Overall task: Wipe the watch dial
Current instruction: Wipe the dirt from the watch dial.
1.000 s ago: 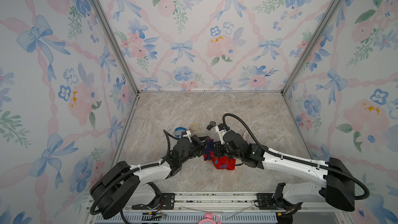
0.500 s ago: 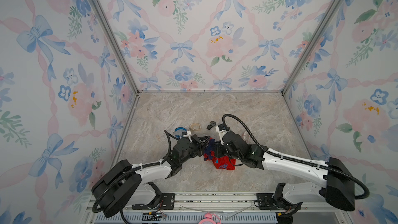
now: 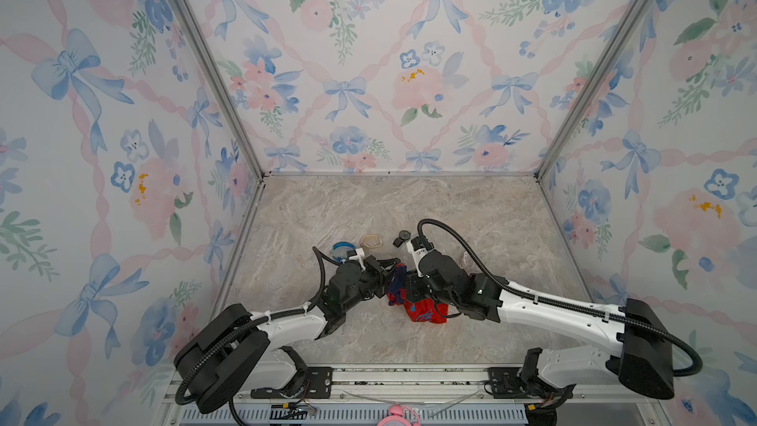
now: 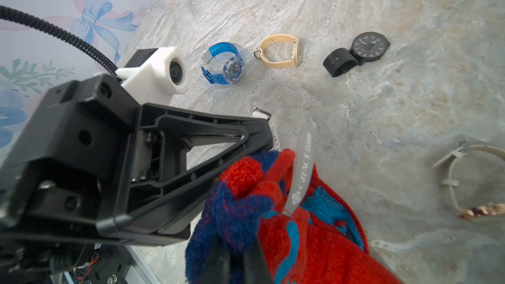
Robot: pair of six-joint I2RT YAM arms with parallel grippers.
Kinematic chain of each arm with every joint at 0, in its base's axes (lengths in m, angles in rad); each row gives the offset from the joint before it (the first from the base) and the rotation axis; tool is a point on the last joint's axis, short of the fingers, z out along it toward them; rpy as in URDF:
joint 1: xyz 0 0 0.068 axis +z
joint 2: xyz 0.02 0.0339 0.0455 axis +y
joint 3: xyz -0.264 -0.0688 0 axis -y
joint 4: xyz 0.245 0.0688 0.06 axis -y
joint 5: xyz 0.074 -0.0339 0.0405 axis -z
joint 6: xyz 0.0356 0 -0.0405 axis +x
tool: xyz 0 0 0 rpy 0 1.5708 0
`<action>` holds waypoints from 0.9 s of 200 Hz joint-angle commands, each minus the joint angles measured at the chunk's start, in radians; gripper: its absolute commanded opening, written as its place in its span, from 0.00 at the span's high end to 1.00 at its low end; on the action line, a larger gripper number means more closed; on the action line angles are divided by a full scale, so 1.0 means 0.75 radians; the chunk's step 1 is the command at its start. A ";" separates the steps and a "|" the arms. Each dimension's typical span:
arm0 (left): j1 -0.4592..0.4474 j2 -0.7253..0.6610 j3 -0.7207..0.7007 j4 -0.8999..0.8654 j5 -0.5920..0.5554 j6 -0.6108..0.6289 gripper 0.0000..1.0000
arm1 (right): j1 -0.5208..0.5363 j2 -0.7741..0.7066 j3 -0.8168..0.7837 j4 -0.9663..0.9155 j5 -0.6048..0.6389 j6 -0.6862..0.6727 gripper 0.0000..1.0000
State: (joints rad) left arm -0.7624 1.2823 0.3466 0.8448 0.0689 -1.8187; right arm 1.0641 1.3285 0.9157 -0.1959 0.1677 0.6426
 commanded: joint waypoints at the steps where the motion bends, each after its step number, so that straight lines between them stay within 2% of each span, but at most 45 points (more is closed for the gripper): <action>1: 0.003 0.005 0.010 0.044 0.045 0.000 1.00 | -0.019 0.012 0.038 -0.020 0.036 -0.016 1.00; 50: 0.004 0.007 0.003 0.045 0.045 0.001 1.00 | 0.016 0.045 0.116 -0.063 0.027 -0.059 1.00; 87: 0.006 -0.002 0.002 0.044 0.050 0.006 1.00 | -0.026 0.055 0.072 -0.065 0.049 -0.051 1.00; 124: 0.008 0.001 -0.005 0.045 0.052 0.005 1.00 | 0.031 0.075 0.126 -0.087 0.055 -0.064 1.00; 159: 0.010 -0.004 -0.006 0.046 0.055 0.007 1.00 | -0.033 0.054 0.070 -0.082 0.040 -0.033 1.00; 180: 0.014 -0.004 -0.014 0.047 0.054 0.009 1.00 | 0.005 0.031 0.107 -0.106 0.050 -0.044 1.00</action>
State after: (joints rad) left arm -0.7544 1.2823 0.3450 0.8436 0.0765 -1.8179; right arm 1.0538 1.3727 0.9730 -0.2634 0.1886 0.6128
